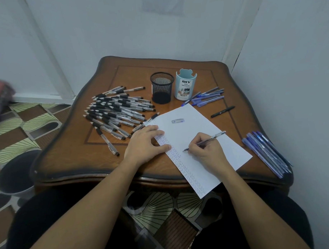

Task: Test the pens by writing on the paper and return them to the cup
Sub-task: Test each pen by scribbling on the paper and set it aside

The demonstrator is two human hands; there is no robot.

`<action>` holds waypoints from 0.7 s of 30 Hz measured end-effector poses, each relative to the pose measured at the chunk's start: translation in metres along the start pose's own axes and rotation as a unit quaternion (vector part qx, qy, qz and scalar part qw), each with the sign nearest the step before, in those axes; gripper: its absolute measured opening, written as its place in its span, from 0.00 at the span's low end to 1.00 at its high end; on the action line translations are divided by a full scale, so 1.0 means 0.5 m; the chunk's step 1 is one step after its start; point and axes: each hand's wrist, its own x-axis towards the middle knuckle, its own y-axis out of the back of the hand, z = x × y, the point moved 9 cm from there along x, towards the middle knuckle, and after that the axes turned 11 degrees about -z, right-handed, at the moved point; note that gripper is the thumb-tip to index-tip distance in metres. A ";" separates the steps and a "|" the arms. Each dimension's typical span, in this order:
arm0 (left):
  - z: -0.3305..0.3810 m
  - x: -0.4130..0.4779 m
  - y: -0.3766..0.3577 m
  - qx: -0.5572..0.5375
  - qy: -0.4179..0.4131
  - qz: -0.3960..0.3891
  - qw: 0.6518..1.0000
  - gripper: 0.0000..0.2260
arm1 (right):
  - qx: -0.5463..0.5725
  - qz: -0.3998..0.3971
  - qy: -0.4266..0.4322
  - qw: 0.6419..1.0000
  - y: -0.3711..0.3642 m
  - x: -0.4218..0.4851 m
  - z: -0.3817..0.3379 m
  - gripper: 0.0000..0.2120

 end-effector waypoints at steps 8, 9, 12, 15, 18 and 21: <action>0.002 -0.002 -0.001 0.001 0.002 -0.011 1.000 0.27 | 0.129 0.007 -0.047 0.991 0.031 0.036 0.013 0.10; 0.002 -0.003 0.000 0.002 0.002 -0.012 1.000 0.27 | 0.070 0.007 -0.043 0.997 0.040 0.047 0.003 0.10; 0.003 -0.002 0.002 0.006 0.001 -0.013 1.000 0.27 | -0.167 0.011 -0.035 0.985 0.055 0.102 -0.034 0.11; 0.003 -0.001 0.001 0.006 0.001 -0.015 1.000 0.27 | -0.351 -0.022 -0.045 0.935 0.033 0.160 -0.048 0.19; 0.004 -0.002 0.002 0.005 -0.002 -0.014 1.000 0.28 | -0.411 -0.043 -0.063 0.908 0.009 0.191 -0.047 0.19; 0.004 -0.001 0.002 0.014 -0.001 -0.014 1.000 0.28 | -0.430 -0.044 -0.055 0.900 -0.003 0.200 -0.052 0.11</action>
